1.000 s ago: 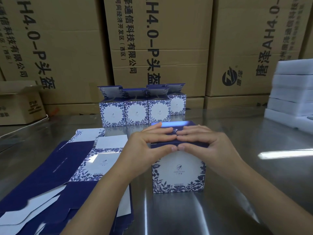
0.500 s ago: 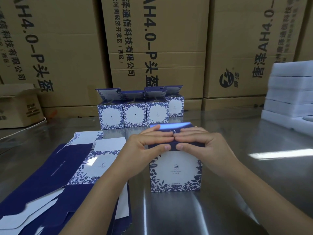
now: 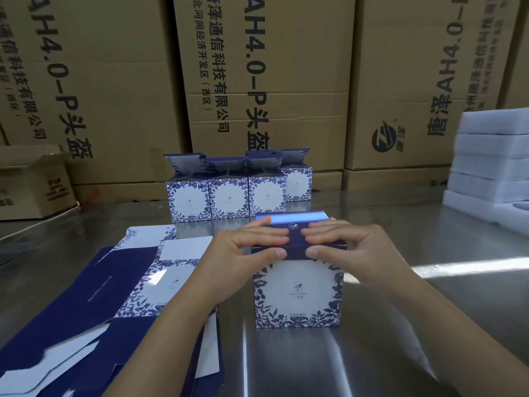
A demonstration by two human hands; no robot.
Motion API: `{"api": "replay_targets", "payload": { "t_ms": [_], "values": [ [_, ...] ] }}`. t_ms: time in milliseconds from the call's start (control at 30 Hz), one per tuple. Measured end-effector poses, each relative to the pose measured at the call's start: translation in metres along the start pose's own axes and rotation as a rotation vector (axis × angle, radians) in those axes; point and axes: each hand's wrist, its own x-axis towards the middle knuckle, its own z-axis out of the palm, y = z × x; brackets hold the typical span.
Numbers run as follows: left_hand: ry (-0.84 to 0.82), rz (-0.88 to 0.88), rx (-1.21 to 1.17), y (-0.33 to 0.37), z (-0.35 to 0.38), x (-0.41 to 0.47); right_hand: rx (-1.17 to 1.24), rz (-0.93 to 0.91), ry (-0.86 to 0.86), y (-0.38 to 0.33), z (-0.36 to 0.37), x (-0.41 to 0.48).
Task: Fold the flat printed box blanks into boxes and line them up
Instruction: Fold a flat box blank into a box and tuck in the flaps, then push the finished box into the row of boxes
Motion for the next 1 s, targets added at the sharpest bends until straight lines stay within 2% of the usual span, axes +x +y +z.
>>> {"api": "replay_targets", "payload": {
  "t_ms": [200, 333, 533, 700, 833, 1000],
  "values": [
    [0.075, -0.011, -0.043, -0.003, -0.002, 0.001, 0.03, -0.014, 0.059, 0.004, 0.0, 0.003],
    [0.068, -0.009, -0.057, -0.005, -0.003, 0.002, 0.042, -0.008, 0.078, 0.007, 0.001, 0.004],
    [0.05, -0.05, -0.122, -0.006, -0.011, 0.0, 0.081, 0.027, 0.003, 0.007, -0.006, 0.003],
    [0.066, -0.056, -0.117, -0.008, -0.014, 0.001, 0.151, 0.058, 0.007, 0.01, -0.011, 0.001],
    [0.095, -0.064, -0.048, -0.01, -0.014, 0.001, 0.2, 0.069, 0.054, 0.014, -0.006, 0.002],
    [0.208, -0.099, 0.042, -0.013, -0.005, -0.005, 0.147, 0.105, 0.129, 0.019, -0.002, 0.001]
  ]
}}
